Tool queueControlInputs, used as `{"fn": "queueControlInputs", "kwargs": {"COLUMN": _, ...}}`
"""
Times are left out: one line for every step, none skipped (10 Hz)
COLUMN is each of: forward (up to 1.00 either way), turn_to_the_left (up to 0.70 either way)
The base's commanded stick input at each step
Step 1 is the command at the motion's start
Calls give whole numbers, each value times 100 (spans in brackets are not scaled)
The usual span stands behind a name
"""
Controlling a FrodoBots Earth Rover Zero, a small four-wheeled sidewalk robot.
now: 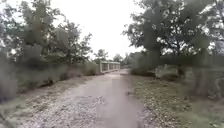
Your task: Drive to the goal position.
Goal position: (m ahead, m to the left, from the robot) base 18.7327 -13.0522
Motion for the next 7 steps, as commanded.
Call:
{"fn": "queueControlInputs", "kwargs": {"forward": 70, "turn_to_the_left": 0}}
{"fn": "queueControlInputs", "kwargs": {"forward": 70, "turn_to_the_left": 0}}
{"fn": "queueControlInputs", "kwargs": {"forward": 70, "turn_to_the_left": 0}}
{"fn": "queueControlInputs", "kwargs": {"forward": 70, "turn_to_the_left": 0}}
{"fn": "queueControlInputs", "kwargs": {"forward": 70, "turn_to_the_left": 0}}
{"fn": "queueControlInputs", "kwargs": {"forward": 70, "turn_to_the_left": 0}}
{"fn": "queueControlInputs", "kwargs": {"forward": 70, "turn_to_the_left": 0}}
